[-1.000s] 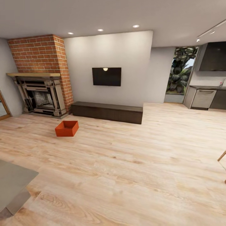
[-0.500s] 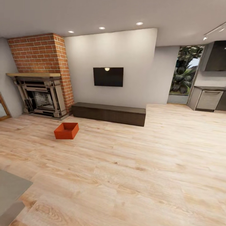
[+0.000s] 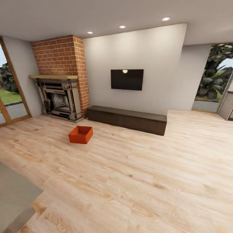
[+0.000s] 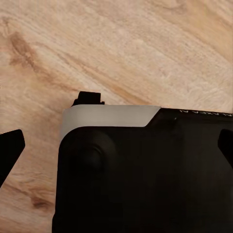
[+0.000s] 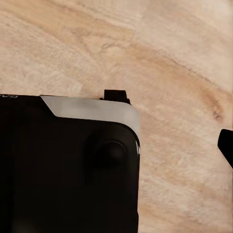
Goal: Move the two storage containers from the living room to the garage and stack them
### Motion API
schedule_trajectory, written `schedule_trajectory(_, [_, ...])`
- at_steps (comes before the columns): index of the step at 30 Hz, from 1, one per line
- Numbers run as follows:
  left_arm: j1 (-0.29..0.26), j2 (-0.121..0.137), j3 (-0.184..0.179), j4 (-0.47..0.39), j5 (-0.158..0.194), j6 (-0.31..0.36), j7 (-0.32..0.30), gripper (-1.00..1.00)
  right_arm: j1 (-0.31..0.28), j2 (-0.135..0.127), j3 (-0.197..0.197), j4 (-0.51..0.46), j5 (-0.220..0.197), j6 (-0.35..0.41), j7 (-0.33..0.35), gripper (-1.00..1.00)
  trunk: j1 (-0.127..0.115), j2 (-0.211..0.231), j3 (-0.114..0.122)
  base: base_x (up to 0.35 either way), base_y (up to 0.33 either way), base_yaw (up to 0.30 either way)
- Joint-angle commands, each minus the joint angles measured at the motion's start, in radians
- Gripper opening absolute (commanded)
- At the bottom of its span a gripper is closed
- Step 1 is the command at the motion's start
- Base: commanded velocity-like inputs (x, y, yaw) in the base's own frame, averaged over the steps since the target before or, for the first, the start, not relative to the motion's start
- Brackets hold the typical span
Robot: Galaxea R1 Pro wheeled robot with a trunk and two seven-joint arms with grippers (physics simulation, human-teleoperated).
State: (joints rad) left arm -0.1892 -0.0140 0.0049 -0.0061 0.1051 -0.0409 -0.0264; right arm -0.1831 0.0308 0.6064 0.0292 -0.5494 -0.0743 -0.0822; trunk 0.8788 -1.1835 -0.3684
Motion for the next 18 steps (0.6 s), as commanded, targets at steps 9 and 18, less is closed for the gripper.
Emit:
schedule_trajectory(9, [-0.001,-0.001,0.0,0.002,0.01,-0.002,-0.003,1.0,-0.001,0.0,0.007,0.003,-0.009,-0.005,-0.001,1.0,0.001,-0.001,-0.001,0.322,0.0,0.061])
schedule_trajectory(18, [-0.001,0.0,0.0,0.002,0.01,-0.003,-0.003,1.0,-0.001,0.0,0.007,0.003,-0.009,-0.005,-0.001,1.0,0.001,-0.001,-0.001,0.322,0.0,0.001])
